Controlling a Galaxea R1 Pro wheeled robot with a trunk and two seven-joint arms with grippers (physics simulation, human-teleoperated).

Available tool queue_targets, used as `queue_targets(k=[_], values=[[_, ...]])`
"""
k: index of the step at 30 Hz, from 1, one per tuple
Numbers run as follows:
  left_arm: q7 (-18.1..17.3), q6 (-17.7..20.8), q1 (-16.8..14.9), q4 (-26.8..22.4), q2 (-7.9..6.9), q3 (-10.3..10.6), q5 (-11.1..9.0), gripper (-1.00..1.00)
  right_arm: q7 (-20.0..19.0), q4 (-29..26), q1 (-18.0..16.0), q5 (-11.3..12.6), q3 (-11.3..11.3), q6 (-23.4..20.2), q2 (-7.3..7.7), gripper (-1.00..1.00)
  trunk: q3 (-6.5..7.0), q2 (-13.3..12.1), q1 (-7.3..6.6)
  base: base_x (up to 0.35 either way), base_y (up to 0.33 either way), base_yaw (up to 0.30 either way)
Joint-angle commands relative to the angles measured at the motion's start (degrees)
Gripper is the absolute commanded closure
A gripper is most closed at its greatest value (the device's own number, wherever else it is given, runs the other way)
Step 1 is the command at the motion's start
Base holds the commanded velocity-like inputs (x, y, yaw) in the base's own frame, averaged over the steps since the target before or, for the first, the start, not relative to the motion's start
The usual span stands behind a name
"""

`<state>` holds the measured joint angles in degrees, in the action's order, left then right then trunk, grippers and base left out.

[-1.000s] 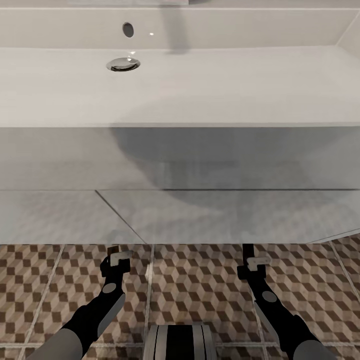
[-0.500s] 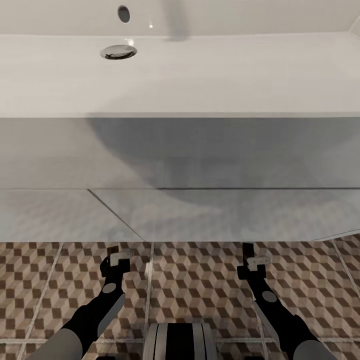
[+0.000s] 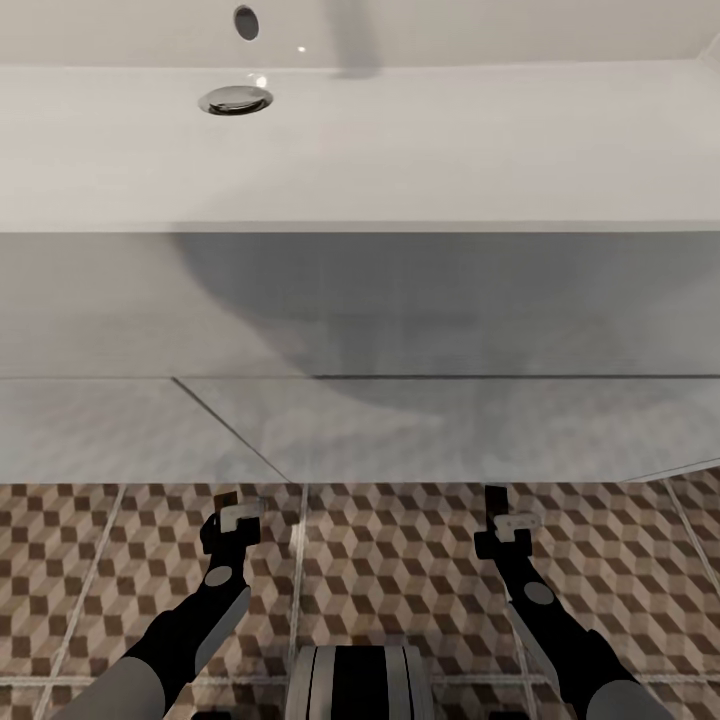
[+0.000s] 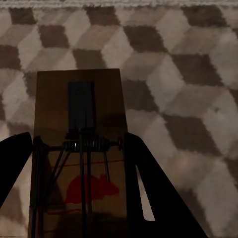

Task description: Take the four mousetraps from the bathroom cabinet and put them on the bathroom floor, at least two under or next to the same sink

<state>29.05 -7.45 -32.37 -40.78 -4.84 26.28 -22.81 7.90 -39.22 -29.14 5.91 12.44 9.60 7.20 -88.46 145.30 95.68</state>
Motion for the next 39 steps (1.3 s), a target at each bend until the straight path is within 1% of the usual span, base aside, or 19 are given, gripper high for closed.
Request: queue_targets(k=[1,4,27,39], values=[[0.44,-0.37,-0.06,0.00,-0.08,0.45,-0.58,1.00,0.45,0.02,-0.04,0.59,0.48,0.24,0.09,1.00,-0.26,0.03,0.01,0.000,0.000,0.000],[0.57,-0.37,-0.06,0.00,-0.08,0.46,-0.59,1.00,0.45,0.02,-0.04,0.59,0.48,0.24,0.09,1.00,-0.92,0.07,0.09,0.000,0.000,0.000],[0.49,-0.37,-0.06,0.00,-0.08,0.44,-0.68,1.00,0.47,0.02,-0.04,0.52,0.48,0.33,0.09,1.00,-0.92,0.07,0.09,0.000,0.000,0.000],[0.50,-0.93,-0.06,0.00,-0.08,0.45,-0.61,1.00,1.22,0.02,-0.04,0.47,0.39,0.67,0.09,1.00,-0.92,0.07,0.09,0.000,0.000,0.000]])
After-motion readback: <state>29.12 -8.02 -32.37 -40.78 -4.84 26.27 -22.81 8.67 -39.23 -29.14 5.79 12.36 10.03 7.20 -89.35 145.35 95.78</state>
